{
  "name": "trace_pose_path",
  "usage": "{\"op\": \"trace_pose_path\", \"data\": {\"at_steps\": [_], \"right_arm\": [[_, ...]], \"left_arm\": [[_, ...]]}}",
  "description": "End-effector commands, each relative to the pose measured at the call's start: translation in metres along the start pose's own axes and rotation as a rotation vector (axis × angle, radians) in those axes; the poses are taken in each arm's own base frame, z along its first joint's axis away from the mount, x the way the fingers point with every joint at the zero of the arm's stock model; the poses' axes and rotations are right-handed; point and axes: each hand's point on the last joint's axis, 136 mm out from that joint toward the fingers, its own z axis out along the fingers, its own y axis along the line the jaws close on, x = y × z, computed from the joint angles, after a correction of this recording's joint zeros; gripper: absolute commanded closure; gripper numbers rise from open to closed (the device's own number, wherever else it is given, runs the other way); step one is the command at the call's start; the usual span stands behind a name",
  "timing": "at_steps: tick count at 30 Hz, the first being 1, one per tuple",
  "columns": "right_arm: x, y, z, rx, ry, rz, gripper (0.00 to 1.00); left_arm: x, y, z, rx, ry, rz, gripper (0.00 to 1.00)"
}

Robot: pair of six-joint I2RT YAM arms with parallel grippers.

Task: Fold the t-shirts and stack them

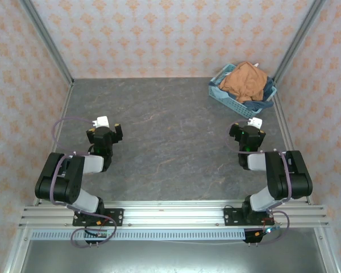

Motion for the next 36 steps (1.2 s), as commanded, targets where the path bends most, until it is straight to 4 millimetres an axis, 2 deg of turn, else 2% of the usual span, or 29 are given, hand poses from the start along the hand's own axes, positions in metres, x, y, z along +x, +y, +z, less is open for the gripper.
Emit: {"op": "trace_pose_path", "data": {"at_steps": [1,21,24,26,27,30,31,32,33,34,35,36], "right_arm": [[-0.009,-0.001,0.0,0.017,-0.034,0.012,0.01],[-0.01,0.0,0.0,0.016,-0.036,0.014,0.01],[-0.014,0.008,-0.004,-0.032,-0.045,-0.01,0.01],[-0.035,0.009,-0.017,0.034,-0.057,-0.052,0.01],[-0.059,0.01,-0.03,0.082,-0.073,-0.058,0.01],[-0.134,0.016,-0.058,0.07,-0.184,0.155,0.01],[-0.151,0.015,-0.061,0.083,-0.147,0.249,0.01],[-0.162,0.016,-0.064,0.077,-0.078,0.288,0.01],[-0.17,0.012,-0.066,0.127,-0.015,0.34,0.01],[-0.178,0.012,-0.059,0.148,0.01,0.381,0.01],[-0.179,0.015,-0.047,0.118,0.059,0.404,0.01],[-0.183,0.018,-0.034,0.108,0.109,0.436,0.01]], "left_arm": [[-0.012,0.002,0.0,-0.025,-0.031,0.014,0.0],[-0.011,0.001,0.001,-0.024,-0.028,0.015,0.0],[-0.017,-0.002,-0.001,-0.008,-0.024,0.024,0.0],[-0.034,-0.001,-0.012,-0.048,-0.023,0.057,0.0],[-0.046,-0.001,-0.021,-0.081,-0.038,0.077,0.0],[-0.108,-0.014,-0.057,-0.046,-0.237,0.043,0.0],[-0.131,-0.013,-0.065,-0.045,-0.273,-0.018,0.0],[-0.141,-0.002,-0.067,-0.105,-0.218,-0.107,0.0],[-0.142,0.02,-0.074,-0.223,-0.09,-0.231,0.0],[-0.148,0.043,-0.085,-0.371,-0.008,-0.351,0.0],[-0.156,0.054,-0.085,-0.439,0.029,-0.432,0.0],[-0.158,0.047,-0.07,-0.392,0.13,-0.453,0.0]]}}
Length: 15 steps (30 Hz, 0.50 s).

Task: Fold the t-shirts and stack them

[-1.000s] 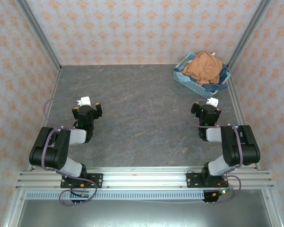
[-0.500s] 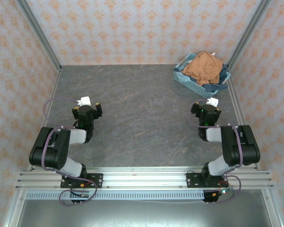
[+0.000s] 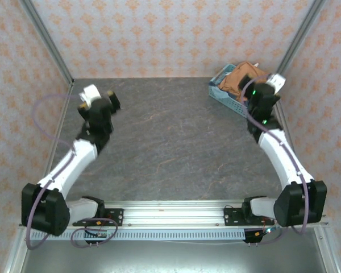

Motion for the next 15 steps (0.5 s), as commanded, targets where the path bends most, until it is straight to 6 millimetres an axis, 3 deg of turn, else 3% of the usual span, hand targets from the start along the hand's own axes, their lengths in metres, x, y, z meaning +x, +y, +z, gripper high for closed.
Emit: {"op": "trace_pose_path", "data": {"at_steps": [1,3,6,11,15], "right_arm": [[0.066,-0.041,0.03,0.225,0.346,0.07,0.01],[0.069,-0.033,0.055,0.249,0.411,0.048,0.01],[0.085,-0.025,0.094,0.263,0.52,0.021,0.05],[0.131,-0.035,0.149,0.282,0.683,0.011,0.06],[0.162,-0.039,0.183,0.283,0.757,0.006,0.1]], "left_arm": [[0.03,0.046,0.009,-0.267,0.338,-0.136,0.0],[0.03,0.015,0.019,-0.192,0.426,-0.143,0.0],[0.029,-0.049,0.016,0.068,0.47,-0.172,0.05],[0.045,-0.13,-0.019,0.347,0.576,-0.167,0.1],[0.057,-0.165,-0.054,0.466,0.625,-0.129,0.12]]}}
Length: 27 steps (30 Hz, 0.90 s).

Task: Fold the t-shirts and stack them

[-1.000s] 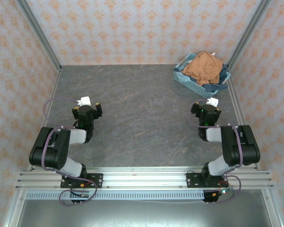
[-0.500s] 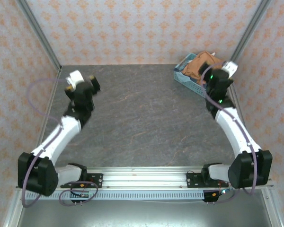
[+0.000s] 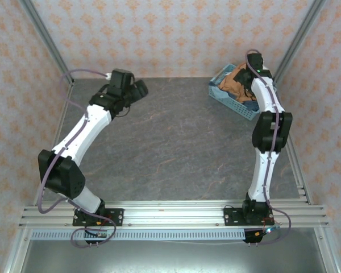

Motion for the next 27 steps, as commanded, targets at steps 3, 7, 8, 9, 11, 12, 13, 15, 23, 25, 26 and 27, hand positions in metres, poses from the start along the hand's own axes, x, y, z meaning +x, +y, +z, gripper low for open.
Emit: {"op": "trace_pose_path", "data": {"at_steps": [3,7,8,9,11,12,13,15,23,25,26,27], "right_arm": [[0.006,-0.002,0.023,0.019,0.107,-0.008,0.2],[0.001,0.007,0.038,-0.019,0.08,0.011,0.43],[0.0,0.009,0.039,-0.029,0.075,0.017,0.52],[-0.003,0.011,0.036,-0.032,0.064,0.023,0.68],[-0.02,0.018,0.02,-0.065,0.007,0.039,0.93],[-0.031,0.023,0.007,-0.091,-0.034,0.047,1.0],[-0.042,0.028,-0.009,-0.116,-0.079,0.052,1.0],[-0.064,0.036,-0.045,-0.147,-0.174,0.062,1.0],[-0.121,0.067,-0.217,-0.27,-0.467,0.043,1.0],[-0.123,0.075,-0.259,-0.31,-0.516,0.025,1.0],[-0.121,0.079,-0.277,-0.333,-0.535,0.015,1.0],[-0.118,0.085,-0.299,-0.361,-0.558,-0.002,1.0]], "left_arm": [[0.021,-0.041,-0.033,0.132,0.077,0.019,0.14],[0.025,-0.031,-0.046,0.1,0.077,0.044,0.15],[0.024,-0.029,-0.05,0.09,0.073,0.055,0.15],[0.022,-0.026,-0.055,0.077,0.067,0.069,0.16],[0.019,-0.021,-0.063,0.06,0.06,0.091,0.16],[0.018,-0.02,-0.068,0.056,0.057,0.1,0.16],[0.018,-0.018,-0.071,0.049,0.056,0.105,0.17],[0.019,-0.013,-0.074,0.033,0.057,0.114,0.18],[0.03,0.002,-0.059,-0.03,0.074,0.122,0.18],[0.027,0.005,-0.057,-0.058,0.064,0.127,0.19],[0.025,0.007,-0.057,-0.076,0.056,0.128,0.18],[0.022,0.01,-0.058,-0.096,0.047,0.128,0.18]]}}
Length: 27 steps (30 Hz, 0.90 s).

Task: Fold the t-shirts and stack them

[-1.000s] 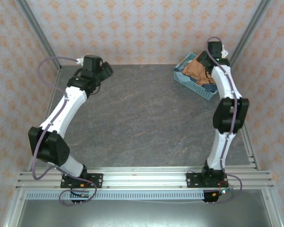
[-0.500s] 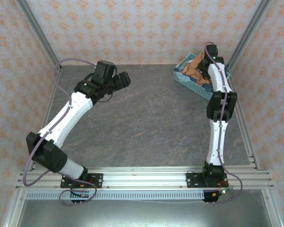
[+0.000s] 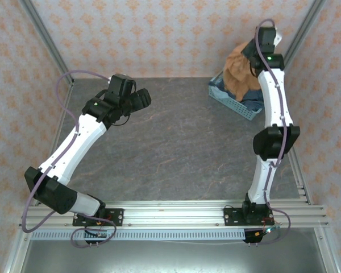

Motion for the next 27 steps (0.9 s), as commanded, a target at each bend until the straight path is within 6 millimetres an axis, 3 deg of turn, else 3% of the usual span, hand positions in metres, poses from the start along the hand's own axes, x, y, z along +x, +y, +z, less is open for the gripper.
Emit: {"op": "trace_pose_path", "data": {"at_steps": [1,5,8,9,11,14,16,18,19,20,22,25,27], "right_arm": [[-0.052,0.04,-0.086,-0.094,-0.175,-0.039,1.0],[-0.046,0.073,-0.154,-0.145,-0.225,-0.116,1.0],[-0.015,0.087,-0.192,-0.168,-0.209,-0.189,1.0],[0.004,0.091,-0.197,-0.185,-0.178,-0.215,1.0],[0.048,0.093,-0.205,-0.213,-0.111,-0.268,1.0],[0.148,0.099,-0.202,-0.314,0.096,-0.338,0.97],[0.236,0.109,-0.205,-0.436,0.318,-0.398,0.75],[0.305,0.114,-0.216,-0.514,0.493,-0.457,0.54],[0.329,0.111,-0.219,-0.522,0.564,-0.459,0.49],[0.343,0.107,-0.219,-0.523,0.607,-0.442,0.46],[0.349,0.092,-0.214,-0.484,0.61,-0.399,0.36],[0.337,0.066,-0.203,-0.411,0.581,-0.357,0.32],[0.33,0.039,-0.187,-0.307,0.584,-0.332,0.32]], "left_arm": [[-0.003,0.021,0.002,-0.124,-0.014,0.029,0.17],[-0.015,0.039,-0.01,-0.23,-0.062,0.024,0.15],[-0.022,0.052,-0.022,-0.304,-0.097,0.018,0.15],[-0.024,0.056,-0.026,-0.318,-0.104,0.015,0.15],[-0.024,0.06,-0.029,-0.325,-0.105,0.01,0.14],[-0.018,0.066,-0.03,-0.332,-0.083,0.008,0.14],[-0.01,0.072,-0.03,-0.345,-0.054,0.012,0.14],[-0.001,0.074,-0.028,-0.334,-0.02,0.021,0.14],[0.007,0.075,-0.025,-0.321,0.01,0.032,0.14],[0.015,0.074,-0.023,-0.306,0.038,0.042,0.15],[0.036,0.071,-0.015,-0.259,0.119,0.067,0.17],[0.07,0.061,-0.004,-0.175,0.233,0.1,0.23],[0.092,0.05,0.001,-0.124,0.299,0.128,0.26]]}}
